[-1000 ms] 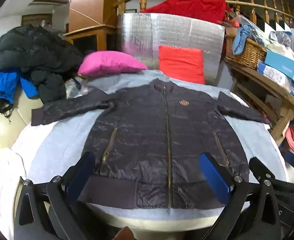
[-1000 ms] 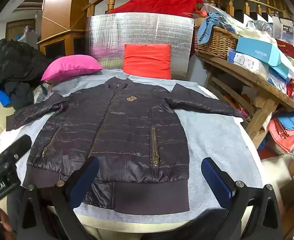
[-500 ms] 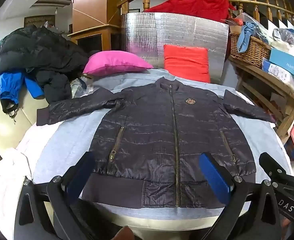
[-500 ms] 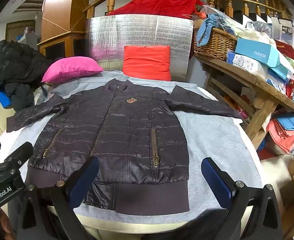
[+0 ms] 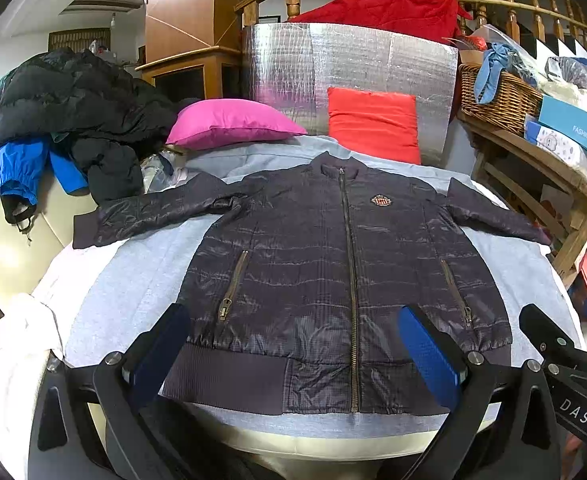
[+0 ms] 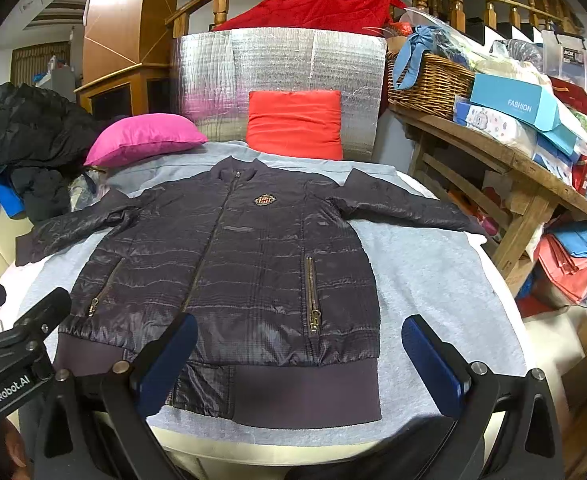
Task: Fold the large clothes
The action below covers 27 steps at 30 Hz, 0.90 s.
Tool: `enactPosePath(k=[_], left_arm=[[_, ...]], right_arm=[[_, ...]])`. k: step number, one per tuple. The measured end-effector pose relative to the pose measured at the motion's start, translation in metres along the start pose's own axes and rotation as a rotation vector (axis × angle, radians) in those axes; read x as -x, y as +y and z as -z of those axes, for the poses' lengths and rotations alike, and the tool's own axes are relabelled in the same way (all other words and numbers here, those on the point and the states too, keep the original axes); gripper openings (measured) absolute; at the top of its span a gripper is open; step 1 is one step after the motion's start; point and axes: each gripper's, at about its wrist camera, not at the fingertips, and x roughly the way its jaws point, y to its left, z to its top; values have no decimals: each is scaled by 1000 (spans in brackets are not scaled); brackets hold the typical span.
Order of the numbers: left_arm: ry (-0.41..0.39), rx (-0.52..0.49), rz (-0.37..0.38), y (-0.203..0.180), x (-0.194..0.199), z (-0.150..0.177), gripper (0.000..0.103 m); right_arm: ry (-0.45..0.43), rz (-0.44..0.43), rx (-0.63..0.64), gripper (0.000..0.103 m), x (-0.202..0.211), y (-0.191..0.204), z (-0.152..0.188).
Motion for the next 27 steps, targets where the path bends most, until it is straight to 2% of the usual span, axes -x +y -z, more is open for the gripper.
enactPosePath(k=[27], left_arm=[[14, 3, -17, -1, 0, 4, 103]], right_arm=[[4, -9, -7, 103, 2, 0, 4]])
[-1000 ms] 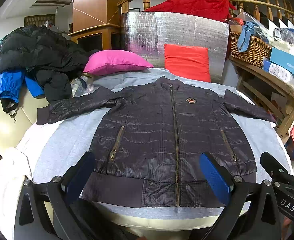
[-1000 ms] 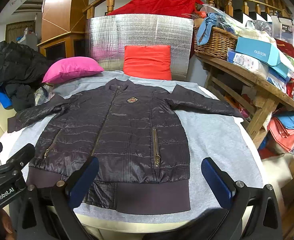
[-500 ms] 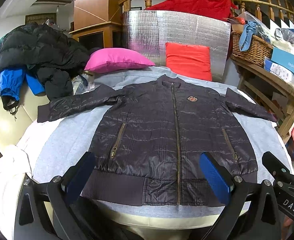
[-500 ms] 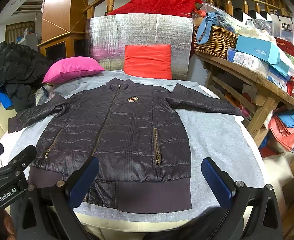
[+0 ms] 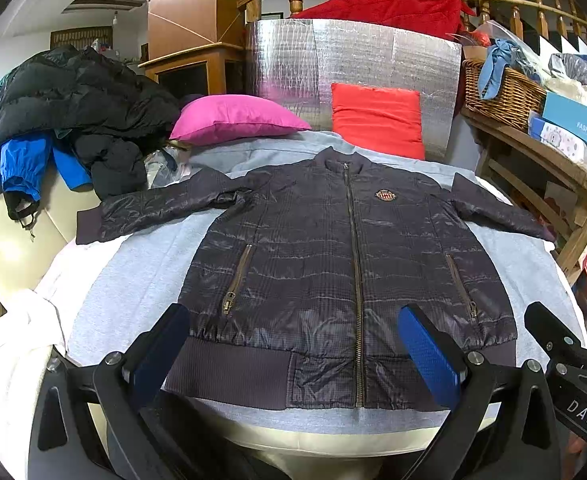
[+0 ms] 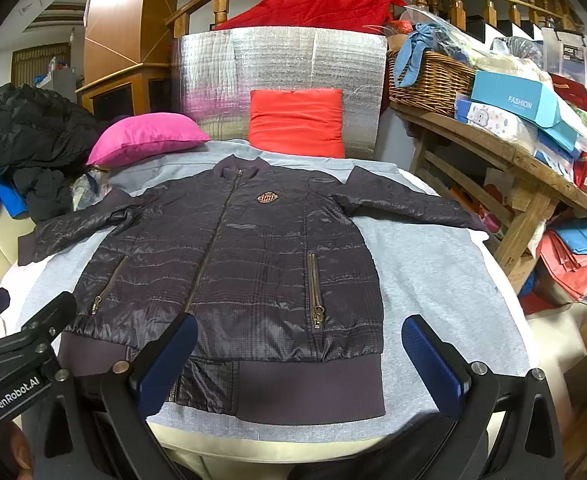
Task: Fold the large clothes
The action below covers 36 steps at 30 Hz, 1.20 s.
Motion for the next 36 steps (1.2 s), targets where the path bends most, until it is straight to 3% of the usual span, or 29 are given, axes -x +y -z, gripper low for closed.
enactPosePath(k=[36], left_arm=[[3, -4, -2, 0, -2, 1, 103]], right_arm=[[16, -6, 9, 103, -4, 5, 4]])
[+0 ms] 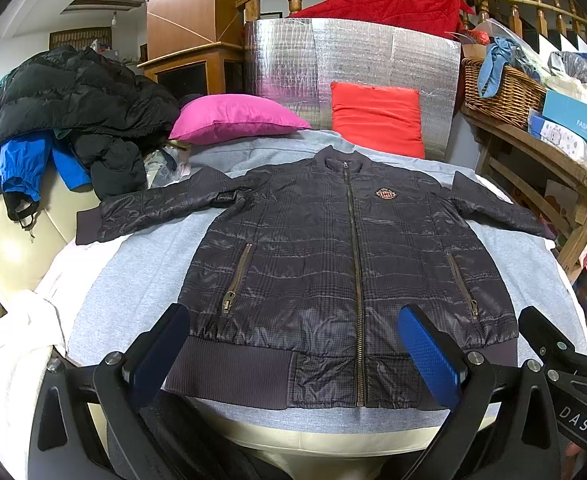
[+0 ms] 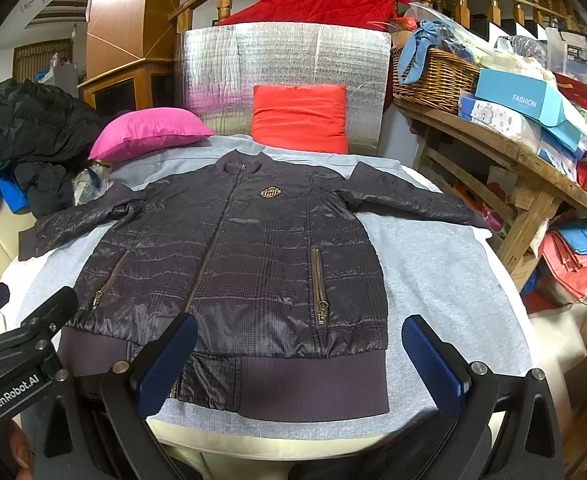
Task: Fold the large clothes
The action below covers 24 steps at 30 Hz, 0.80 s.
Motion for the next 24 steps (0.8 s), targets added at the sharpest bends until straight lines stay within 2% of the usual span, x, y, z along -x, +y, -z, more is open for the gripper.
enactPosePath(k=[3, 7, 9, 14, 16, 20, 24], left_arm=[[3, 4, 6, 0, -5, 0, 103], [42, 18, 5, 5, -28, 1, 103], [67, 22, -20, 10, -49, 2, 103], [205, 20, -62, 17, -114, 6, 103], [229, 19, -77, 18, -130, 6, 103], [238, 26, -86, 18, -151, -2, 103], [225, 20, -92, 14, -173, -15, 103]], right_arm=[[3, -18, -11, 103, -2, -3, 0], [39, -101, -73, 103, -16, -19, 5], [62, -169, -129, 103, -28, -36, 9], [180, -306, -413, 103, -84, -104, 31], [222, -353, -559, 103, -106, -138, 41], [213, -375, -694, 103, -130, -183, 39], [169, -437, -814, 103, -159, -228, 16]])
